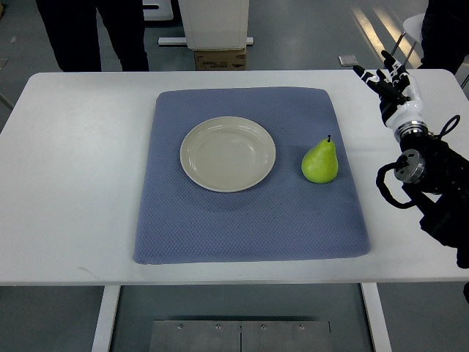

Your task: Place pear on plate with right hand

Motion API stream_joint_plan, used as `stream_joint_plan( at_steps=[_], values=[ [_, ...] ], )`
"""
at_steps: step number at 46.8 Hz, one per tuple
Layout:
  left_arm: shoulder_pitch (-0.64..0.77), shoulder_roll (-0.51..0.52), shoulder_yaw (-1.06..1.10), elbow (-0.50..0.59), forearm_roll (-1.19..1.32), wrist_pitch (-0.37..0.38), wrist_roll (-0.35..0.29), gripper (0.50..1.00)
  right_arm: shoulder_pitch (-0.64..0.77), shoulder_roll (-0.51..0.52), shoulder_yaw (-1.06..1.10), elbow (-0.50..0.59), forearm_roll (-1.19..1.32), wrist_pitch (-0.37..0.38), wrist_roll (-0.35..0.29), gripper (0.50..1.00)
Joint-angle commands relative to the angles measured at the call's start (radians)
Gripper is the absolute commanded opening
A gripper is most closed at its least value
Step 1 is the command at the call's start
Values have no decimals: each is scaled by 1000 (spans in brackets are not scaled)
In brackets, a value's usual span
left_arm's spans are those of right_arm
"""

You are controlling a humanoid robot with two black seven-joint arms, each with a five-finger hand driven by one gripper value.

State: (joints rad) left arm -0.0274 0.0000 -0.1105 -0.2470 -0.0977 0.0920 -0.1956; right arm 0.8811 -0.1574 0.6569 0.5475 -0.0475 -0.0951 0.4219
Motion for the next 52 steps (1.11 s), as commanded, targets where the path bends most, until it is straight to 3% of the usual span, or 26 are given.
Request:
stream_joint_plan(
  at_steps=[1,7,52],
  values=[
    [1,0,-1,0,0,5,1,1000,-1,1,0,0,0,0,0,1000],
    [9,0,-5,2,0,9,-28,1000,-2,1,1,0,0,0,0,1000],
    [18,0,-5,2,0,9,-27,1000,41,-19,30,-37,8,-2,34,1000]
  ],
)
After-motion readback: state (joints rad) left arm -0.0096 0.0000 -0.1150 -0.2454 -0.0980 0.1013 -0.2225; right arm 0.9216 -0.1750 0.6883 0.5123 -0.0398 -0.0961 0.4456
